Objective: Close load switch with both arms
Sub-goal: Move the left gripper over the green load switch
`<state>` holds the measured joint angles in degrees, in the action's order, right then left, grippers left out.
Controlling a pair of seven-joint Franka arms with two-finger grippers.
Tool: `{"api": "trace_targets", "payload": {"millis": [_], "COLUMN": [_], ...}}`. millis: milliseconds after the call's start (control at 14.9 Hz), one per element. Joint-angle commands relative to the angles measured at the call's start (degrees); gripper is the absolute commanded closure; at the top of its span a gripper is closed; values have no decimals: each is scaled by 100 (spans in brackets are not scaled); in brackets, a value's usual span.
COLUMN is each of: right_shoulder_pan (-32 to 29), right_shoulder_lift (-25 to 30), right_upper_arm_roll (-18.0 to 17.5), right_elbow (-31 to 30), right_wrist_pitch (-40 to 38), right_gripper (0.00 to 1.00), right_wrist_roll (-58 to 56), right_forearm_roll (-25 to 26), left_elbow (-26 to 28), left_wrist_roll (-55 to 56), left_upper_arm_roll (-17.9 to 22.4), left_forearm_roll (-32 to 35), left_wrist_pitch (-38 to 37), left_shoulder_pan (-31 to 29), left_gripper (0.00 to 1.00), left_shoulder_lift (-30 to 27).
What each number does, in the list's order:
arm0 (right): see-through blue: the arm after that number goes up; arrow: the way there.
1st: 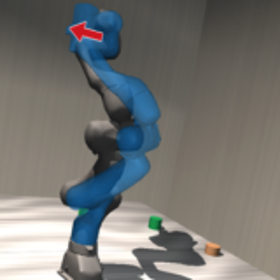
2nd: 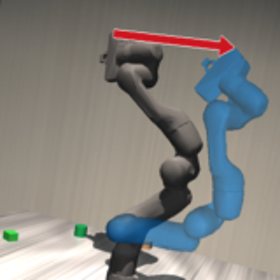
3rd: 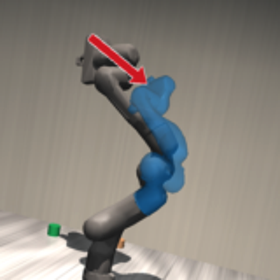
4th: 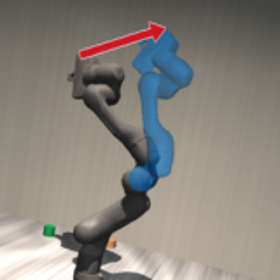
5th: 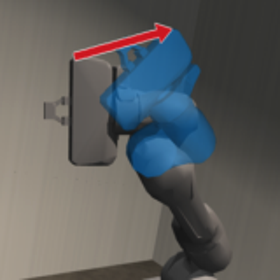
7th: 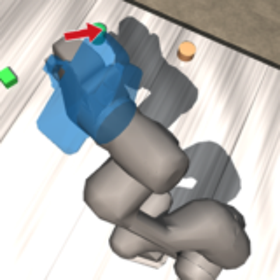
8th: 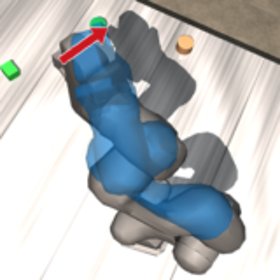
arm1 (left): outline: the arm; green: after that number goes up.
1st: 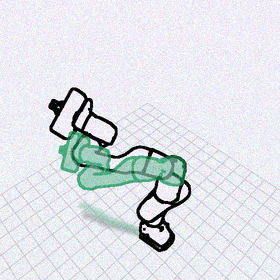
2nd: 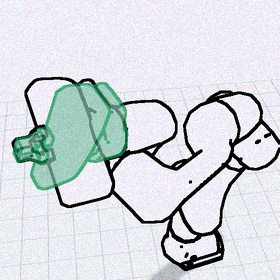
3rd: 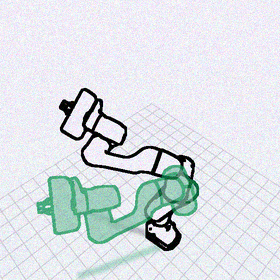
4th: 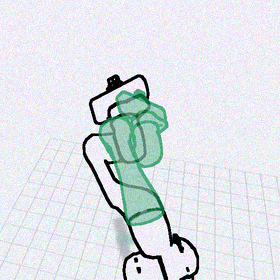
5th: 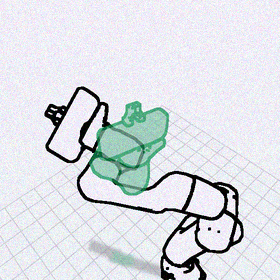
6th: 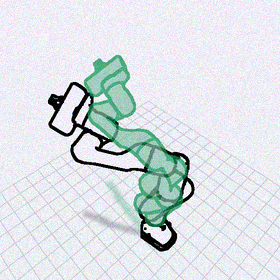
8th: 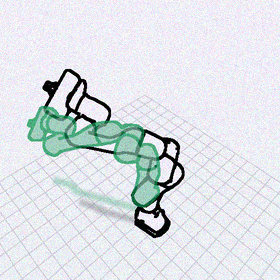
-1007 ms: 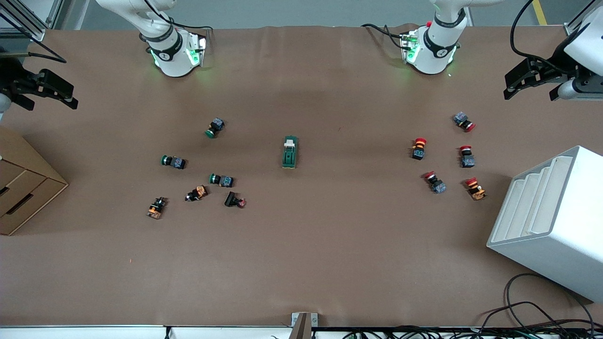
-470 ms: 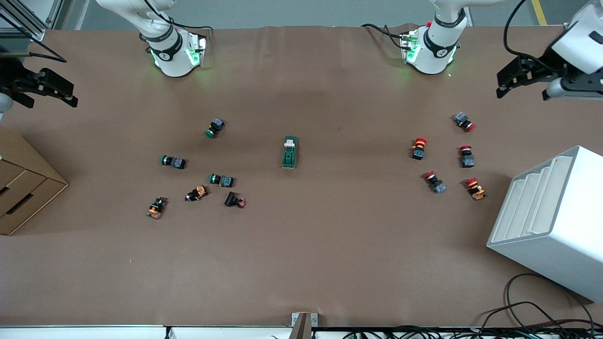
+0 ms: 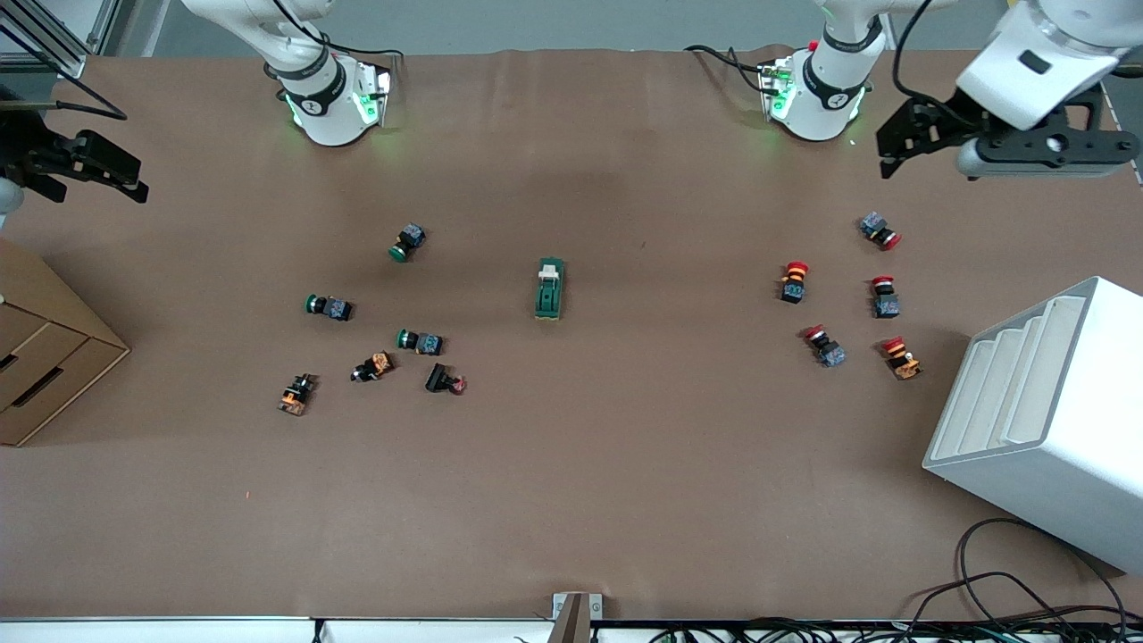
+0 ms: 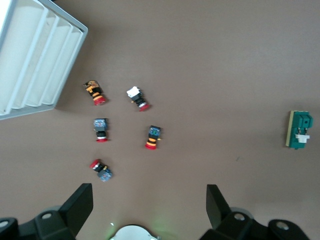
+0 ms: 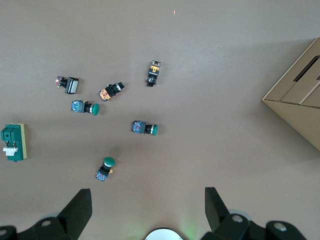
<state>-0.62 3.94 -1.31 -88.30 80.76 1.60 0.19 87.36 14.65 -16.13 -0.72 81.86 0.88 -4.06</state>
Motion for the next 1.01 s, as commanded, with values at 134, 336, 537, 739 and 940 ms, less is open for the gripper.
{"api": "trace_targets", "payload": {"millis": [134, 336, 537, 739, 940], "right_shoulder_pan": [-17, -17, -17, -26, -35], "right_shoulder_lift": [177, 177, 177, 177, 177], "right_upper_arm_roll": [-36, -36, -27, -27, -27], "right_elbow": [-205, -205, -205, -205, -205], "right_wrist_pitch": [1, 27, 54, 36, 36], "right_gripper": [0, 0, 0, 0, 0], "right_wrist_roll": [69, 78, 86, 139, 148], "right_forearm_roll": [68, 68, 25, 7, -2], "left_elbow": [140, 404, 589, 598, 607], "left_wrist_roll": [1099, 2354, 3594, 5034, 6905], "left_upper_arm_roll": [-802, -1478, -2155, -2570, -2562], "left_forearm_roll": [-25, 28, 377, 1300, 2308], "left_wrist_pitch": [442, 1120, 1691, 1921, 2299], "left_shoulder_pan": [-8, 0, 44, 543, 1430], "left_gripper": [0, 0, 0, 0, 0], "left_shoulder_lift": [89, 194, 414, 958, 1642]}}
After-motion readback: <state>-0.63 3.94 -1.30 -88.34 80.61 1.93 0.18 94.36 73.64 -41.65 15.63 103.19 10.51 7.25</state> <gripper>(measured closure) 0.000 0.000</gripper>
